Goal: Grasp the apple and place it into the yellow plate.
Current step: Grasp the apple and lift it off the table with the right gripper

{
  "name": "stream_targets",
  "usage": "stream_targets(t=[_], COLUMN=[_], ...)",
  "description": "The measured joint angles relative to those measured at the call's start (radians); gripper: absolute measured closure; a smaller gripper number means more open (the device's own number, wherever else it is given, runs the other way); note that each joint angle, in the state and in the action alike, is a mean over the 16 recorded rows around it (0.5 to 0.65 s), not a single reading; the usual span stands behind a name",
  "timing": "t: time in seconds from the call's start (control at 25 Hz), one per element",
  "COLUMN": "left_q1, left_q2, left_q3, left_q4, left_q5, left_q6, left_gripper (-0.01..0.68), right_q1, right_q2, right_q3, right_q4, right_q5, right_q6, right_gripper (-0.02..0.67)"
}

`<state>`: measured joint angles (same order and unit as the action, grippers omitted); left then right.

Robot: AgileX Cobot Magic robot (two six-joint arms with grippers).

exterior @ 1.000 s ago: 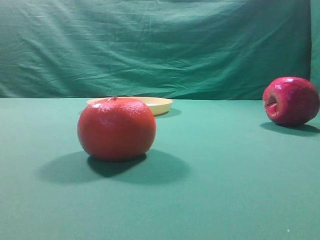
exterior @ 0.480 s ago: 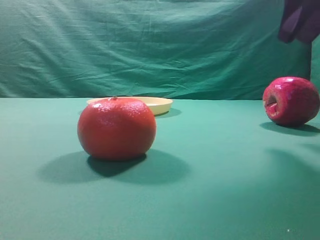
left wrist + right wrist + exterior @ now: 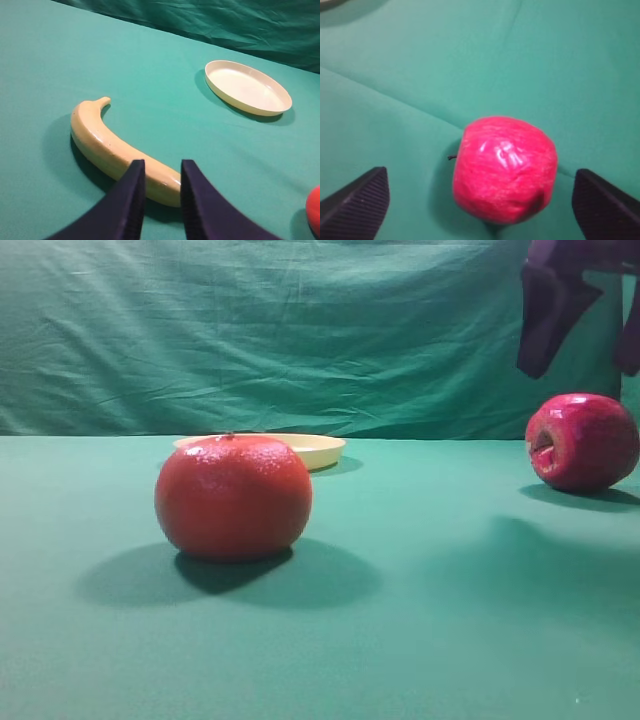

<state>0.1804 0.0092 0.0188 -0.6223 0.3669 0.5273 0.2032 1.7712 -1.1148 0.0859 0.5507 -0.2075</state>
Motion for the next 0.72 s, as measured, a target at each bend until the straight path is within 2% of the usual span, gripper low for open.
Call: stream_targets(t=[0.44,0.72], left_q1=[0.0,0.0], left_q2=[0.0,0.0], left_q3=[0.0,0.0], left_q4=[0.0,0.0], left_q5=[0.0,0.0], left_q6=[0.0,0.0], left_gripper=[0.516,0.516], right_q1=[0.012,0.097], right_q2=[0.062,0.078], right_q3=[-0.106,-0.255], right_q4=[0.041,0.101], right_q5=[-0.037,-0.108], right_q6=[0.0,-0.034], right_gripper=[0.158,0.177])
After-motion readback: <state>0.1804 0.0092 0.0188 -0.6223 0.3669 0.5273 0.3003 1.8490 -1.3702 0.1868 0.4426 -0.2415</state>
